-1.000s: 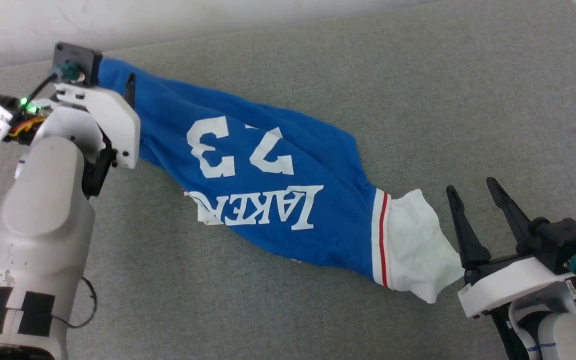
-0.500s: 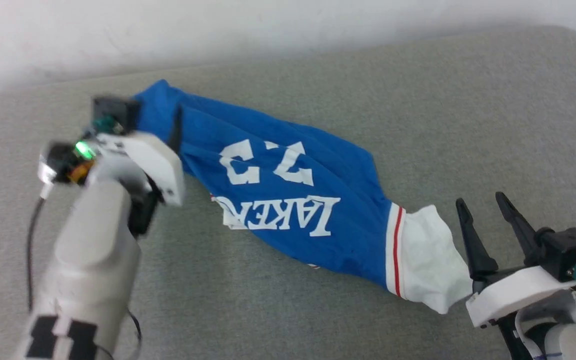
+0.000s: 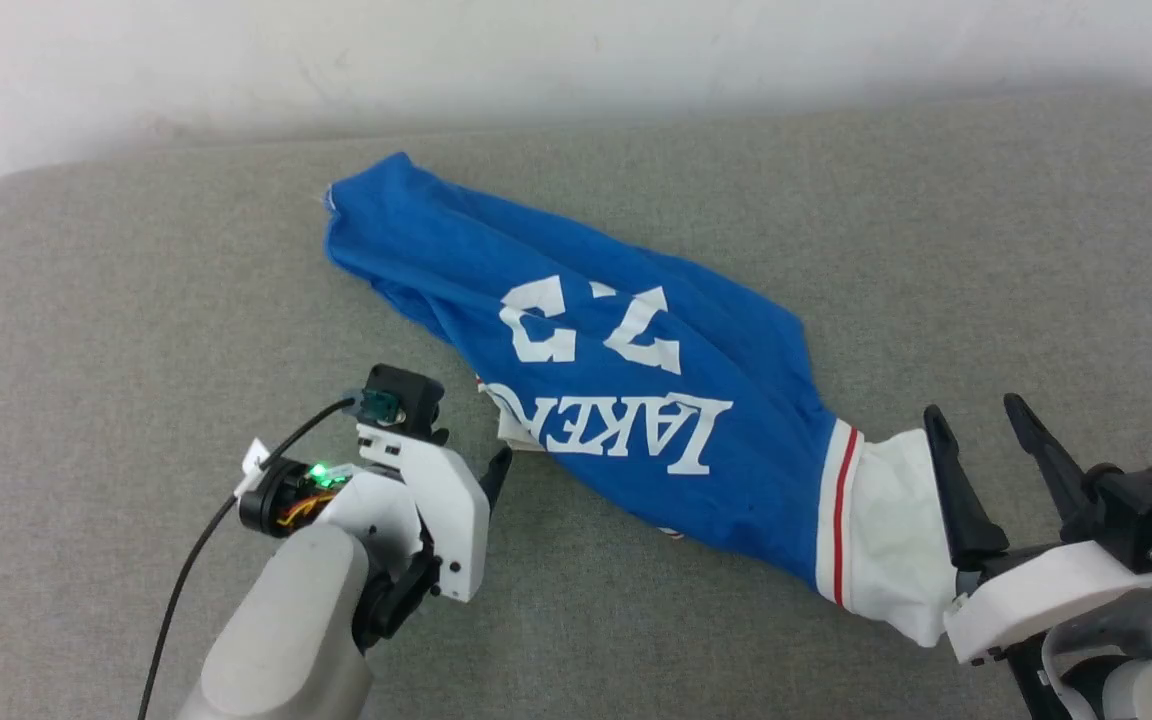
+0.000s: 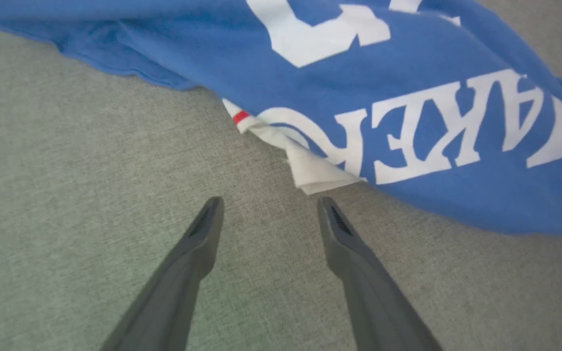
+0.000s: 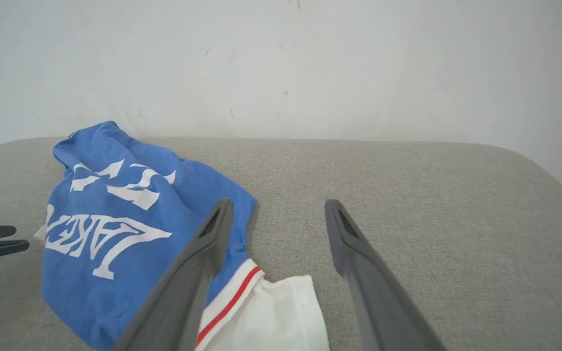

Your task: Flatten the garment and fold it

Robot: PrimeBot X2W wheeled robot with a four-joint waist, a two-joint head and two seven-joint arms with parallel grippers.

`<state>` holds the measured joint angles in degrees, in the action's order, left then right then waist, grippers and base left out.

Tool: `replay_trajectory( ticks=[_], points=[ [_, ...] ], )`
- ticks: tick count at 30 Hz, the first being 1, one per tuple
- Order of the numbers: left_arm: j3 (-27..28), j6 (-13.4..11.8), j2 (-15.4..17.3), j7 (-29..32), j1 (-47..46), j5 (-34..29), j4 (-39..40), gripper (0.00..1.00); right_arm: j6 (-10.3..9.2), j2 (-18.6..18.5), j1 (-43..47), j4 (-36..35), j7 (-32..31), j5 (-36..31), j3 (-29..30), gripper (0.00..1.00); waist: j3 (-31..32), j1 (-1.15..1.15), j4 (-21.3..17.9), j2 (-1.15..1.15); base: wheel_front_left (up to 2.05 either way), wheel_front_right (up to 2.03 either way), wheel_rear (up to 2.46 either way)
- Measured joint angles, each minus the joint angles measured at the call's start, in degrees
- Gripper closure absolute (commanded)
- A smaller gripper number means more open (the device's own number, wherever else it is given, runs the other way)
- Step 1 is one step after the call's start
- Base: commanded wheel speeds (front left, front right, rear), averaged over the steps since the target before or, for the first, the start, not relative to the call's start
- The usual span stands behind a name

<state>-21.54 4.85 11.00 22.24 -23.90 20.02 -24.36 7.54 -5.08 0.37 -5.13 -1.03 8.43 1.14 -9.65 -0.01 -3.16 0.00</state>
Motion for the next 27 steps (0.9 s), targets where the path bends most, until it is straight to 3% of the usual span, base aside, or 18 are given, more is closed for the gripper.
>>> replay_trajectory(
  ticks=[9, 15, 22, 23, 24, 27],
  points=[
    [0.1, -2.5, -0.9, 2.5, 0.4, 0.6, 7.5, 0.0, 0.0, -0.1, -0.7, 0.5, 0.2, 0.0, 0.0, 0.0, -3.6, 0.01, -1.1, 0.0, 0.0, 0.0, 0.0],
    [-0.8, -4.2, 0.2, 4.7, 0.3, -1.0, 7.3, 0.0, 0.0, 0.0, -1.5, 1.3, 0.7, 0.1, -0.3, 0.0, -5.1, 0.01, -2.0, 0.0, 0.0, 0.0, 0.0],
    [-0.6, -4.6, 0.1, 2.6, -1.0, -1.3, 5.9, 0.0, 0.0, 0.0, -1.6, 2.1, 1.2, 0.1, -0.4, 0.0, -6.4, 0.01, -2.7, -0.01, 0.0, 0.0, 0.0],
    [-0.6, -4.5, 0.0, 2.4, -1.1, -1.1, 5.8, 0.36, 0.0, 0.0, -1.7, 2.2, 1.2, 0.1, -0.4, 0.0, -6.5, 0.01, -2.7, -0.01, 0.0, 0.0, 0.0],
    [-0.6, -4.3, -0.2, 2.2, -1.2, -0.6, 5.6, 1.0, 0.0, 0.0, -1.9, 2.3, 1.2, 0.1, -0.3, 0.0, -6.6, 0.01, -2.6, -0.01, 0.0, 0.0, 0.0],
    [-0.7, -3.0, -0.3, 2.1, -1.5, 0.7, 4.9, 1.0, 0.0, 0.0, -2.2, 2.5, 1.2, 0.1, -0.3, 0.0, -6.6, 0.01, -2.3, -0.01, 0.0, 0.0, 0.0]
  ],
)
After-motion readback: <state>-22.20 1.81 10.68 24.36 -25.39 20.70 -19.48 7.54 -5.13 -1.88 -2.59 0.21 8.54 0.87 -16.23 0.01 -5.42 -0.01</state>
